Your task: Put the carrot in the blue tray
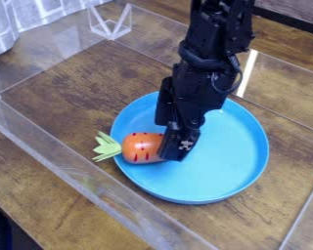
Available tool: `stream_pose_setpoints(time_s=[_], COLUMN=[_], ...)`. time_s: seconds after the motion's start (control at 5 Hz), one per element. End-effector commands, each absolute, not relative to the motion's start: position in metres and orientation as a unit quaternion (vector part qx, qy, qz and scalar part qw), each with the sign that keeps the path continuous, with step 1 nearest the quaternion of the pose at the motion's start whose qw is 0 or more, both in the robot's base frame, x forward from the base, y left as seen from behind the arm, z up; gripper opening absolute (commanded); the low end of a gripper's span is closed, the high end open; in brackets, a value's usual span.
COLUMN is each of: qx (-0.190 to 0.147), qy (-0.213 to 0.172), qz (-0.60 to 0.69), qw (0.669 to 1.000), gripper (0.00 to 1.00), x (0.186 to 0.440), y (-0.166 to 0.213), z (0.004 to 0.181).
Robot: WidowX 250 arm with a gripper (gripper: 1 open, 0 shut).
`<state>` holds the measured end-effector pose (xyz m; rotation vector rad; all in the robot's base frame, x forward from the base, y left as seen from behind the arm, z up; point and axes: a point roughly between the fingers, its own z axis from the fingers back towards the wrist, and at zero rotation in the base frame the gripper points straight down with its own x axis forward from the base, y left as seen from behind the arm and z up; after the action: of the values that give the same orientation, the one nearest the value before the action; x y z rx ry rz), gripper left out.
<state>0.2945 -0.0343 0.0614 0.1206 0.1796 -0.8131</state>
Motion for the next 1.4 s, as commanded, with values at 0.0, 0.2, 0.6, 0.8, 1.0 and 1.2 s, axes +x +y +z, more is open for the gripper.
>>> stream_pose_setpoints(time_s=[0.0,0.2,0.6,0.8,1.0,1.2], qx=[0.067,0.074,0.087,0.091,0.091,0.091], qy=[0.064,0.057,0.036,0.025,0.022,0.021], qz=[-0.392,-0.386,-0.357,-0.355,-0.356,-0.347], qw=[0.915,0.918,0.929,0.930,0.930,0.933], gripper=[1.00,1.00,1.00,1.00,1.00,1.00], x=[0.305,0.312,0.327,0.339,0.348,0.357], y=[-0.039,-0.040,-0.052,-0.059,-0.061,-0.063], z=[0.077,0.086,0.123,0.129,0.122,0.113])
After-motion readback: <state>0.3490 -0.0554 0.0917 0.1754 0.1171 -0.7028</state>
